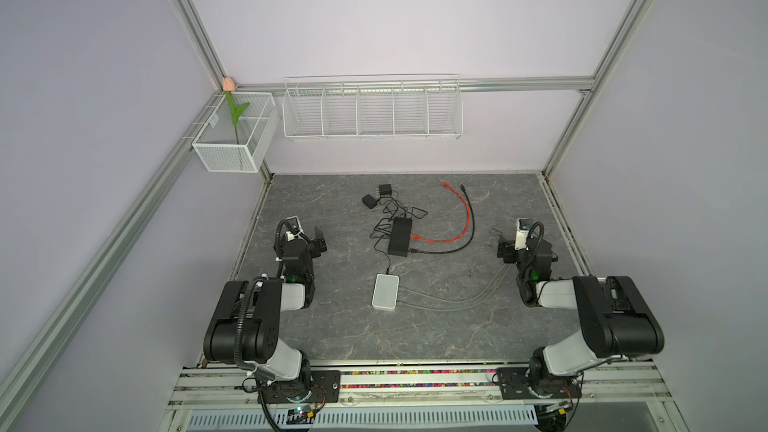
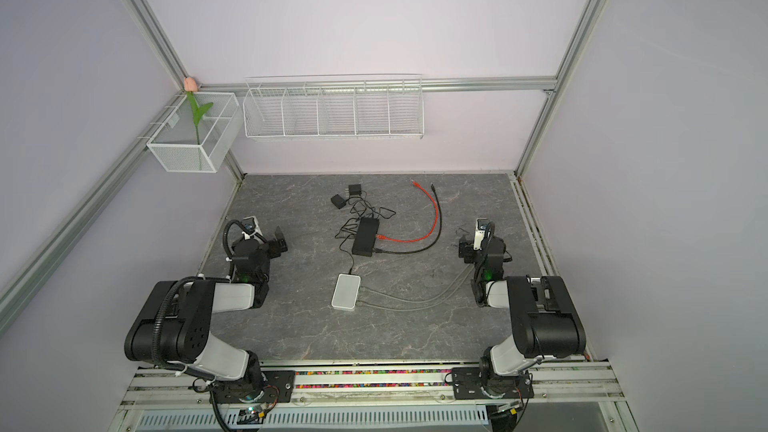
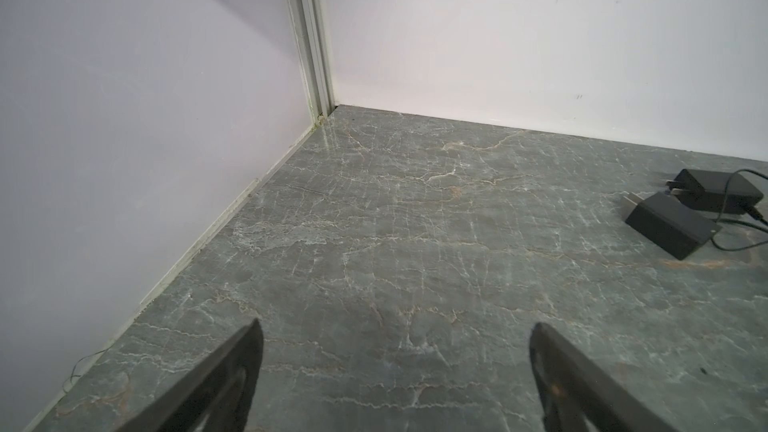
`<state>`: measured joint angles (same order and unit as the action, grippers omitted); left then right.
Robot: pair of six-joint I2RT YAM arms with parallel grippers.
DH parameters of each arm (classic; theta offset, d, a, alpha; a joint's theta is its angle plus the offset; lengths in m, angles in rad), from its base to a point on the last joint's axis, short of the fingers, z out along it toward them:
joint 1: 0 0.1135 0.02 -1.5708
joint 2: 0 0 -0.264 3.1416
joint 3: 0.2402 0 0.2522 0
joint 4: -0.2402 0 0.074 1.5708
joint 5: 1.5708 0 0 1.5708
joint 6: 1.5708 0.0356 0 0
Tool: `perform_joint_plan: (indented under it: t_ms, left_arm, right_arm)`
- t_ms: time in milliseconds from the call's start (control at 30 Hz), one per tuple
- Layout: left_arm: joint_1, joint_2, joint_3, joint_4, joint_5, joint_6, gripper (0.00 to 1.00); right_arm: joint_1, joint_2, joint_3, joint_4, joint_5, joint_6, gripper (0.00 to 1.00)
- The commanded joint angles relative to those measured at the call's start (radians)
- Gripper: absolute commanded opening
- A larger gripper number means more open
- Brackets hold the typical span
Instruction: Insert the plug into the switch port
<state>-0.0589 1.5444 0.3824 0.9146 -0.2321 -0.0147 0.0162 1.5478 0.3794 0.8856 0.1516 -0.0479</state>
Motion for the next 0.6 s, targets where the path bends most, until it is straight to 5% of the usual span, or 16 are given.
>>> perform_joint_plan:
  t_ms: [0,567]
  left_arm:
    - [0.004,-0.007,-0.015,0.01,0.146,0.046,0.99]
    - [0.036,0.002,0.015,-0.028,0.122,-0.004,0.99]
  right_arm:
    - [-0.007,-0.013,0.002,-0.005,-0.067,0.004,0.89]
    - [-0.027,-0.012,0.002,-0.007,-0.12,0.01,0.89]
